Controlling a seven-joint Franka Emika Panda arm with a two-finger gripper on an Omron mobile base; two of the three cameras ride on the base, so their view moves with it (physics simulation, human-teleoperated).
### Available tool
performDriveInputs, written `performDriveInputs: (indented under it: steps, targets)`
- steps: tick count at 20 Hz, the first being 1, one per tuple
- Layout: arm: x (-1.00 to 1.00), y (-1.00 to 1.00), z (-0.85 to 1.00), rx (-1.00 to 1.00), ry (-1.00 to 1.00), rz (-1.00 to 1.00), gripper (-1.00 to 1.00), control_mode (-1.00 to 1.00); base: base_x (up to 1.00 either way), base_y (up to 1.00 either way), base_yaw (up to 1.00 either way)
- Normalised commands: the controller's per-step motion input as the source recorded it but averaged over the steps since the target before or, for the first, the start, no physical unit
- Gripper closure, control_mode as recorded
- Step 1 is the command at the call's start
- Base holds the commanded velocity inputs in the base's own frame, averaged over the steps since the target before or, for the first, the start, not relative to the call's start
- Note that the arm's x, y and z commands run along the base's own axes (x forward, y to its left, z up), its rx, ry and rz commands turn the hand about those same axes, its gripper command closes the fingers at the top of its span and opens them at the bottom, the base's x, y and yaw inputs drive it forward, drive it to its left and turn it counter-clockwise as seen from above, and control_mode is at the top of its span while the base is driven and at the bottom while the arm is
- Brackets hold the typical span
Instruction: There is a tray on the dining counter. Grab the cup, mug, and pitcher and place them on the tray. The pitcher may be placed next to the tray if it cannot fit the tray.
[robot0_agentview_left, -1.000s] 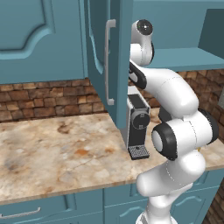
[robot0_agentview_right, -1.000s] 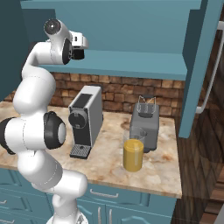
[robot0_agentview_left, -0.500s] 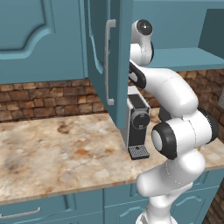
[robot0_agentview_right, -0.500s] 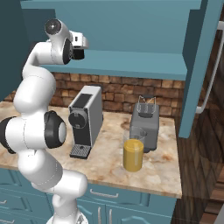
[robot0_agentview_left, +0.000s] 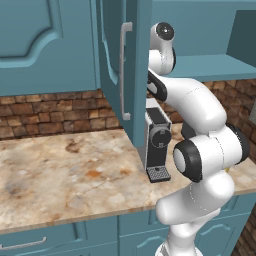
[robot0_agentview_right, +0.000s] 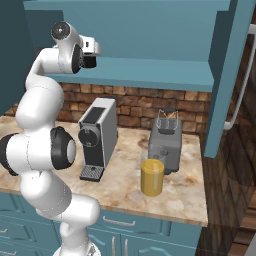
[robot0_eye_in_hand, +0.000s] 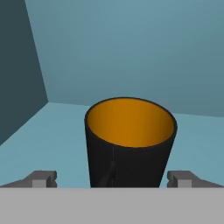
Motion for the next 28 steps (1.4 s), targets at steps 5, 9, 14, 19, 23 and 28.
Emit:
performDriveInputs:
  steps: [5,9,14,19,23,28]
  targets:
    - [0.00,0.00,0.00,0.00,0.00,0.00,1.00,-1.00,0.00,0.00,0.00]
    - [0.00,0.00,0.00,0.00,0.00,0.00,1.00,-1.00,0.00,0.00,0.00]
    - [0.00,0.00,0.00,0.00,0.00,0.00,1.00,-1.00,0.00,0.00,0.00]
    - [0.00,0.00,0.00,0.00,0.01,0.00,1.00,-1.00,0.00,0.00,0.00]
    - [0.00,-0.01,0.00,0.00,0.01,0.00,1.00,-1.00,0.00,0.00,0.00]
    - [0.00,0.00,0.03,0.00,0.00,0.00,1.00,-1.00,0.00,0.00,0.00]
